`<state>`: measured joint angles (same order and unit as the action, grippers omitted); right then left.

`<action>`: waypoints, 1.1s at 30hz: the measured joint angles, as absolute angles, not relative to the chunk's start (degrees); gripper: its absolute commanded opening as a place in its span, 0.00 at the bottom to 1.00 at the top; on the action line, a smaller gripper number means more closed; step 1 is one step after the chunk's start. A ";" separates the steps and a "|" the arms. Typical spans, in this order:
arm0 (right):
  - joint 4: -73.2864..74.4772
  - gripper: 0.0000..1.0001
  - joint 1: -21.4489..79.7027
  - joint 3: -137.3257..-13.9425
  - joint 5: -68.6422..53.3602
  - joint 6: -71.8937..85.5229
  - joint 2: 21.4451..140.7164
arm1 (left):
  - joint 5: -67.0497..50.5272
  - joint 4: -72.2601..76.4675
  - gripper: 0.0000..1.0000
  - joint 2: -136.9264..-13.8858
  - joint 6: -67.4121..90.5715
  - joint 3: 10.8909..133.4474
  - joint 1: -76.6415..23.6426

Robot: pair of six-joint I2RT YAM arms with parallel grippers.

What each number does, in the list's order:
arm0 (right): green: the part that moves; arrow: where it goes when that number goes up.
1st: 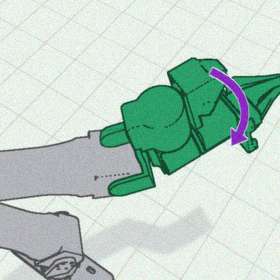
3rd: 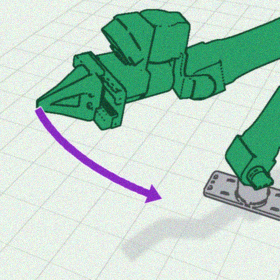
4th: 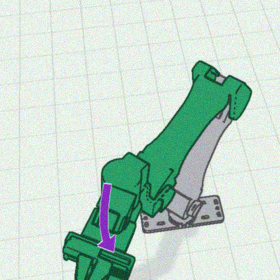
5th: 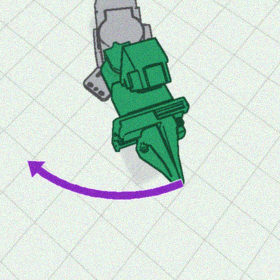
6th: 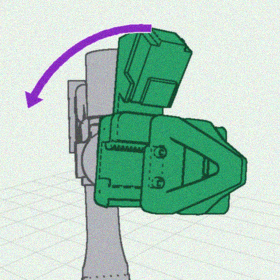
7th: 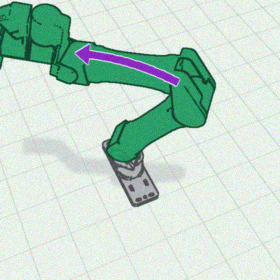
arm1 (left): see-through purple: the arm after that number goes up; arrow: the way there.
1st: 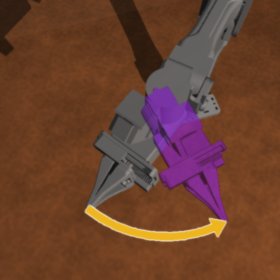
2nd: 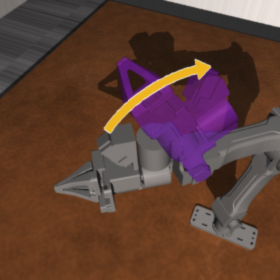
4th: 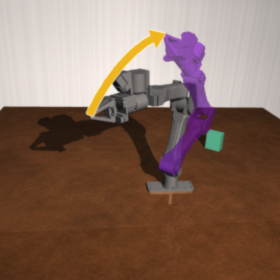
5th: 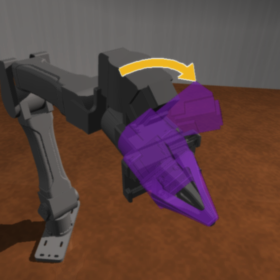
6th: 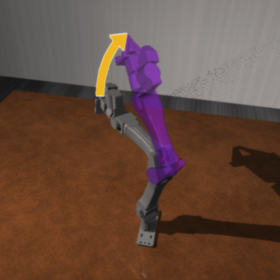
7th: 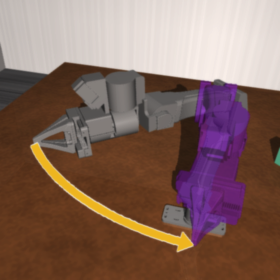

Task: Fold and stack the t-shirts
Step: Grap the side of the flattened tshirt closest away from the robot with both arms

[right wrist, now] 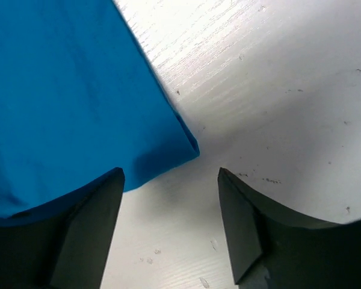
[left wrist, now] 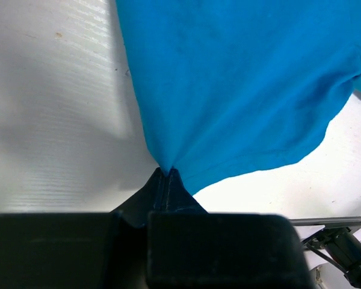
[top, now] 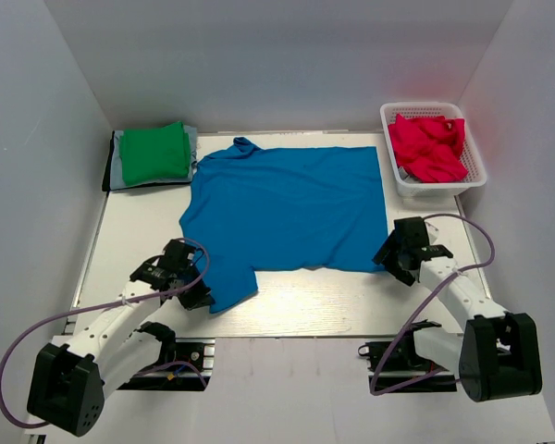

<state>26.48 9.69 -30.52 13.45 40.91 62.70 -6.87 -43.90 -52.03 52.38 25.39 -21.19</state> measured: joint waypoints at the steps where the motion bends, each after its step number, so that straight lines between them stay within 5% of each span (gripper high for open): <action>1: 26.02 0.67 9.69 -30.52 13.45 41.23 63.57 | -6.87 -44.21 0.00 -52.07 52.38 25.56 -21.19; 4: 23.88 0.65 9.61 -30.30 13.30 41.87 66.83 | -6.87 -45.08 0.00 -52.31 52.38 26.22 -21.19; 6: 22.31 0.32 9.61 -30.37 13.26 41.85 67.92 | -6.90 -45.17 0.00 -52.36 52.38 26.44 -21.19; 11: 21.06 0.00 9.39 -30.15 12.93 43.00 69.12 | -7.81 -46.50 0.00 -52.38 52.34 26.63 -21.19; 26: 35.38 0.00 9.41 -30.65 16.14 42.37 52.95 | -17.72 -54.68 0.00 -46.87 48.75 29.08 -21.19; 33: 32.97 0.00 9.52 -30.79 11.20 40.71 56.84 | -25.80 -41.06 0.00 -47.33 47.66 28.62 -21.19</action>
